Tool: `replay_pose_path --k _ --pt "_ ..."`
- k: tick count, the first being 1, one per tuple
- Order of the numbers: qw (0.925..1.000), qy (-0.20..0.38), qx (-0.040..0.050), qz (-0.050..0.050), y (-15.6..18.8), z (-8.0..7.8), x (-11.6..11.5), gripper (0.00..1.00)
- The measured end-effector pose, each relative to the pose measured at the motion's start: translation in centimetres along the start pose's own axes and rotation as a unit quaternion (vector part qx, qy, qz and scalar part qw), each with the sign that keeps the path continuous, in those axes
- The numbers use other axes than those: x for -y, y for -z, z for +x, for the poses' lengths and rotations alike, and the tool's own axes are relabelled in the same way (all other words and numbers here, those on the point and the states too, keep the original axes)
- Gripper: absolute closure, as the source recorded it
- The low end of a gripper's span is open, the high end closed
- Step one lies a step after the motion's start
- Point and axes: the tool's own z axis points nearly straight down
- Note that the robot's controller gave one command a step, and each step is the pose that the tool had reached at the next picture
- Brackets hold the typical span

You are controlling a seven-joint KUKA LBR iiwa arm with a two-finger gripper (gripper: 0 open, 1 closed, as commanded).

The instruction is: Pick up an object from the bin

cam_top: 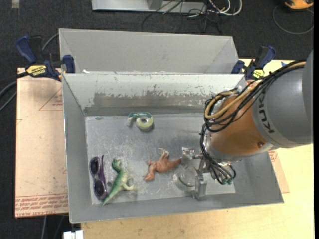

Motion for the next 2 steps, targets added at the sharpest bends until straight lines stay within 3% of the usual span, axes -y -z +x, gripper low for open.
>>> replay_pose_path --k 1,2 --pt "0.9997 -0.023 -0.0003 -0.001 1.33 -5.48 -1.96 0.0" --pt "0.9997 -0.023 -0.0015 -0.001 1.28 -5.33 -1.9 0.0"
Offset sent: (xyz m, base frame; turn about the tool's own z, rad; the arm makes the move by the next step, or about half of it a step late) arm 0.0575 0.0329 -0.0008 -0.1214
